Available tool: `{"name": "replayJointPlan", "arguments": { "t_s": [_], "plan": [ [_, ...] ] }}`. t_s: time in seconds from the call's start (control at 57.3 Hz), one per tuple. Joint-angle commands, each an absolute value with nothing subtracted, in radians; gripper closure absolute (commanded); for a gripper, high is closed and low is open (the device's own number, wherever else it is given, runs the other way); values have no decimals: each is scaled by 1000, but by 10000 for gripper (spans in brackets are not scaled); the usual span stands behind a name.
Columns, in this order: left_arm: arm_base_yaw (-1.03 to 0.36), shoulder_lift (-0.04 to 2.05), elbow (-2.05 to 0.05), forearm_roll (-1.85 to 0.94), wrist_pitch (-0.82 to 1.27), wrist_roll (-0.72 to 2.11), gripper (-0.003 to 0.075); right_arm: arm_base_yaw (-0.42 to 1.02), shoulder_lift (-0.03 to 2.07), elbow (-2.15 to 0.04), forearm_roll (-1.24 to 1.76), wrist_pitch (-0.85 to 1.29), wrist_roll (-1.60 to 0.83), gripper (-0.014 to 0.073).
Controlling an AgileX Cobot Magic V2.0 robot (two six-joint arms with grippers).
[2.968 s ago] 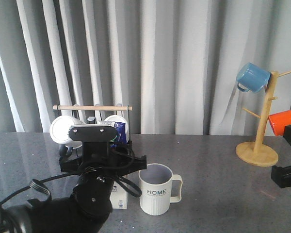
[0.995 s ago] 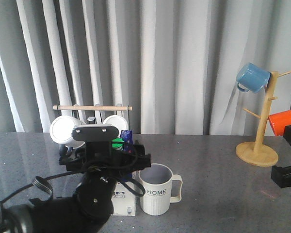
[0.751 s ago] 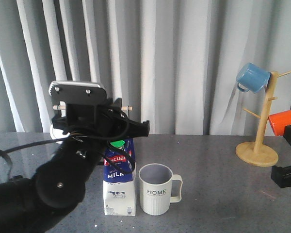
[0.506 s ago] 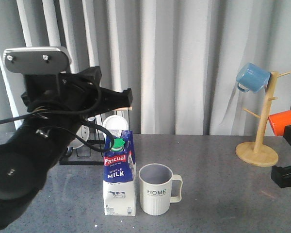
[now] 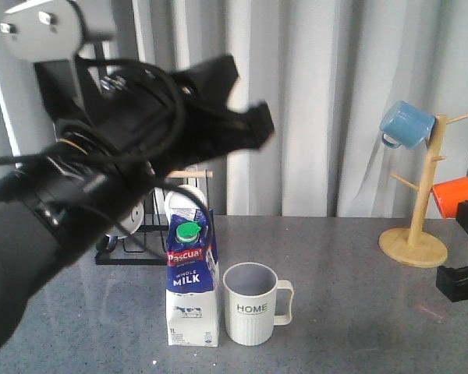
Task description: Place milk next to cup
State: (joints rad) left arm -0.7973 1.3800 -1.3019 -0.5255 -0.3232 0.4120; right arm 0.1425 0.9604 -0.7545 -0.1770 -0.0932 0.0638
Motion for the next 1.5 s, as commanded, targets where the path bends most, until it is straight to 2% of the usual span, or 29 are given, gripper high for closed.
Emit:
{"name": "replayJointPlan", "arguments": {
  "t_s": [0.0,0.175,0.384,0.506,0.611,0.733,0.89,1.065,1.327,1.484],
  "plan": [
    [-799,1342,-1279,-362,-199,394,726,135,950,-779,-185,-162,61,602],
    [-738,1221,-1007,-168,-155,288,726,135,950,-779,-185,-162,61,602],
    [-562,931,-525,-119,-393,81,726,135,950,-779,-185,-163,61,602],
    [-480,703,-257,-118,-598,99,726,135,950,-779,-185,-163,61,602],
    [-398,494,-120,-95,-589,92,726,135,950,-779,-185,-163,61,602],
    [-297,307,-95,15,-335,0,726,135,950,-779,-185,-163,61,602],
    [-195,220,-90,47,-107,-98,726,135,950,-779,-185,-163,61,602],
    [-144,170,8,71,-185,-86,726,135,950,-779,-185,-163,61,602],
    [-45,-35,4,70,58,-91,726,135,950,-779,-185,-163,61,602],
    [-39,-26,4,90,77,-89,726,135,950,-779,-185,-161,61,602]
  ]
}}
